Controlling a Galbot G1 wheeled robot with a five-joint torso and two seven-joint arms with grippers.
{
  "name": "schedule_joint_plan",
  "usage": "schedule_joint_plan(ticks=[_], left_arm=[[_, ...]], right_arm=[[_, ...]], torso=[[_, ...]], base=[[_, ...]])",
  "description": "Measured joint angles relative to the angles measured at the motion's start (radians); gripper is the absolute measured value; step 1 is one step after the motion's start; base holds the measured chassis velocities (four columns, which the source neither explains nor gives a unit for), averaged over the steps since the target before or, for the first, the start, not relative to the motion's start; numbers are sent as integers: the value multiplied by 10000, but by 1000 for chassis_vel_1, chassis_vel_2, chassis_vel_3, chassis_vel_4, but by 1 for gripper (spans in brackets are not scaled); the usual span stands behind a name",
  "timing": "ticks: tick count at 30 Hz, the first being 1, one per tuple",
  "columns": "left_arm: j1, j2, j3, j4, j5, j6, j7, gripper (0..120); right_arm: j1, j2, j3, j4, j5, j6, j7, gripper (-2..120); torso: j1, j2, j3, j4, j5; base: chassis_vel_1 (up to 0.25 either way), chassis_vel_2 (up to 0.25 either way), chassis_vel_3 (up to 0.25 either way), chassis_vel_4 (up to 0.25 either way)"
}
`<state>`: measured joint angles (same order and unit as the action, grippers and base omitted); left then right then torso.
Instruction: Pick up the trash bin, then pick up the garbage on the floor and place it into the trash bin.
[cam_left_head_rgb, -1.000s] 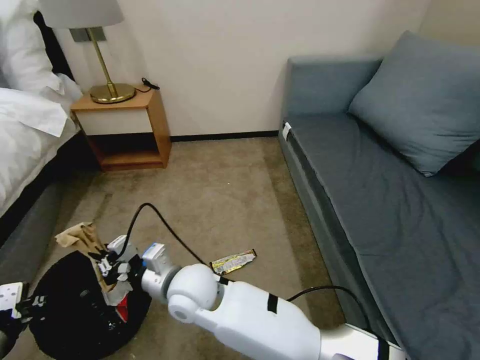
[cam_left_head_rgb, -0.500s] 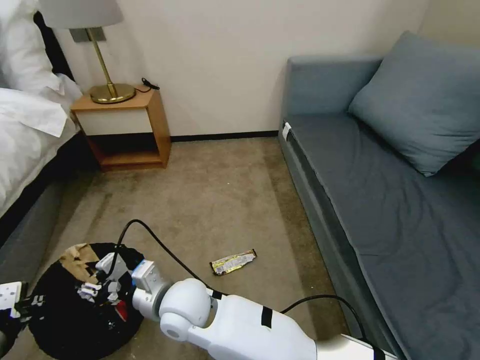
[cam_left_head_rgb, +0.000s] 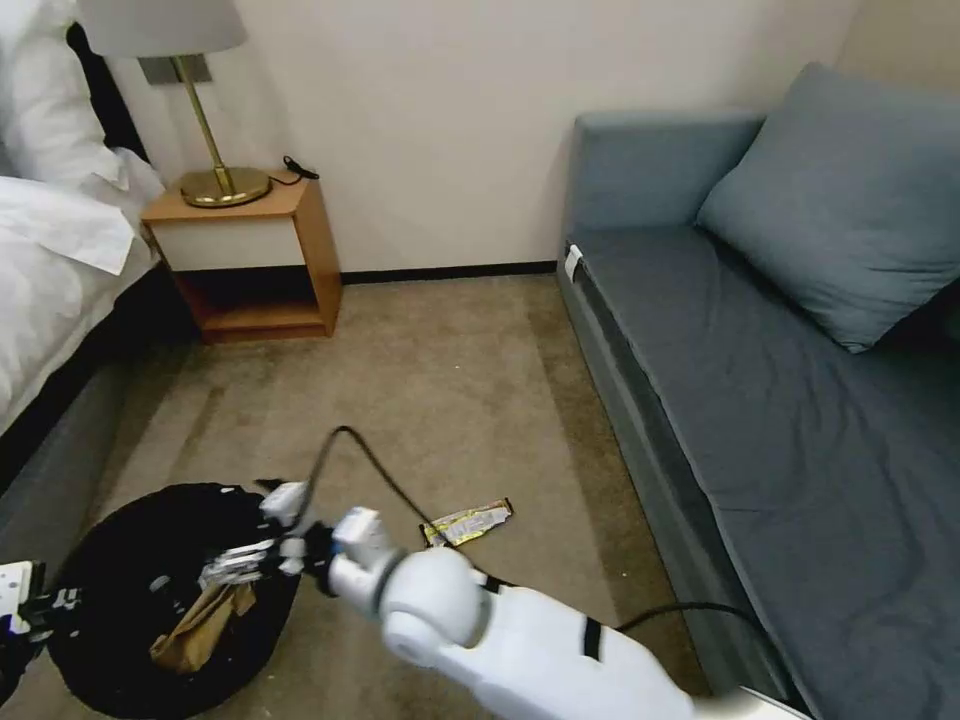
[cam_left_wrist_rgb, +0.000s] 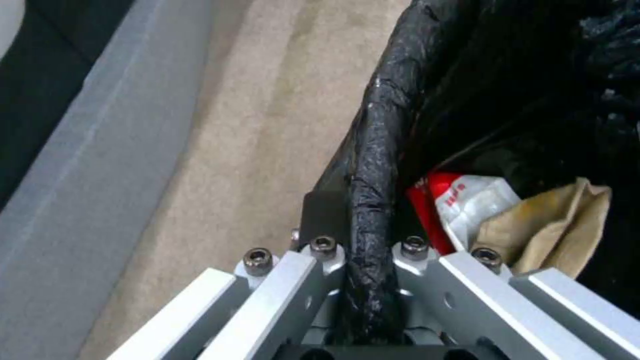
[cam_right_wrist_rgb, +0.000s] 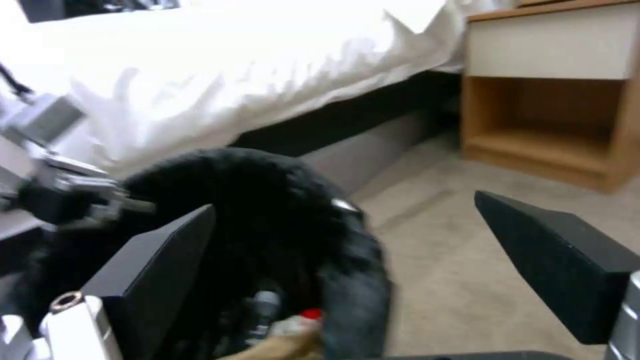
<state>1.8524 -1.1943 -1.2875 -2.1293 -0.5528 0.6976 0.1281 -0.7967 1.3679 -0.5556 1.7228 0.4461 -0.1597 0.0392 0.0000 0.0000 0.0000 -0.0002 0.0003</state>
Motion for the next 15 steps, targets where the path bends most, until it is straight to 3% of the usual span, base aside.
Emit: schedule_joint_plan(ticks=[8,15], left_arm=[[-61,-34,114,26,34,3,0,3],[-104,-15,109,99,48,3,0,3]], right_arm=[[-553,-961,508,-36,-517,373,-63,100],[-789,-1405,761,-197,-914,392,-316,100]], torso=[[-1,0,0,2,0],[-1,0,-1,4,-1]], base=[[0,0,0,0],[-104,97,97,-94]])
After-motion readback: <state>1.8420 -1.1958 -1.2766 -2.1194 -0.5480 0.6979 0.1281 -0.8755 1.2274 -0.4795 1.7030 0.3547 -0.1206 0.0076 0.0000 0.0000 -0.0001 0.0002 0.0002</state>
